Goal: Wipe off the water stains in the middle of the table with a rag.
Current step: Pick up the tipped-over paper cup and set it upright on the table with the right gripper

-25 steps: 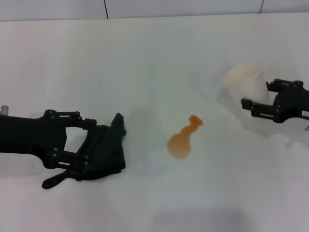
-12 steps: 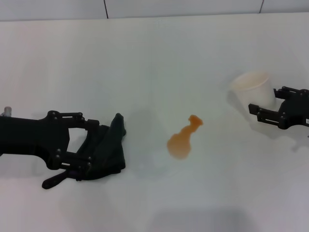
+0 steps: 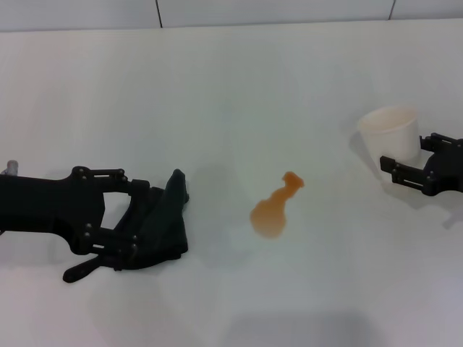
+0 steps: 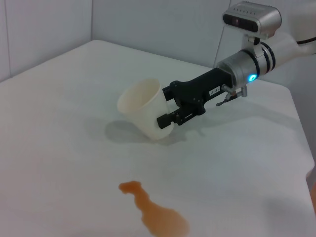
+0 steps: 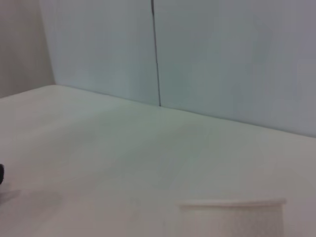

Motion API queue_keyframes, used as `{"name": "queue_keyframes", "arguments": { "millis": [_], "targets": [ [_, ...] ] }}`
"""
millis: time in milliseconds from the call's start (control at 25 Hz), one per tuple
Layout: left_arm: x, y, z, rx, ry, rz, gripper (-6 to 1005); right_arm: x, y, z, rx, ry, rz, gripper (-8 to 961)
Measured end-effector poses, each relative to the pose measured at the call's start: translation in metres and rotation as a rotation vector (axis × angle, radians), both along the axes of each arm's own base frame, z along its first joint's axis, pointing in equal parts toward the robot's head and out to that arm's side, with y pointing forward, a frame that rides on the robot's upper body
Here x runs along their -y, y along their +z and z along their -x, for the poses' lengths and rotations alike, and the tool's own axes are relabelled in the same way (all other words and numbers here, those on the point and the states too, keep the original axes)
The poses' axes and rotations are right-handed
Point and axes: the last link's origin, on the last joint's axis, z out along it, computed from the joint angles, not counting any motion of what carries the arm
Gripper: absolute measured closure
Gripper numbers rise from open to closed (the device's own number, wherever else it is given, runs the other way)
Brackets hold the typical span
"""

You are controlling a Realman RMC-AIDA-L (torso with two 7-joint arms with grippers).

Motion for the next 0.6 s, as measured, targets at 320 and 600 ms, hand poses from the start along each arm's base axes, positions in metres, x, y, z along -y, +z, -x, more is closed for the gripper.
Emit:
{"name": "queue_keyframes", "arguments": {
  "millis": [320,600],
  "targets": [
    [0.0014,0.0003,0.0006,0.000,0.001,0.003,138,0.0026,-0.0022,-0.0031,-0.004,-0.012,0.007,253],
    [0.0021,0.0001,0.0006,0.002,0.001,0.004,138,0.0075,-0.0040,-0.0016,-0.022,0.000,0.029,252]
  ]
}}
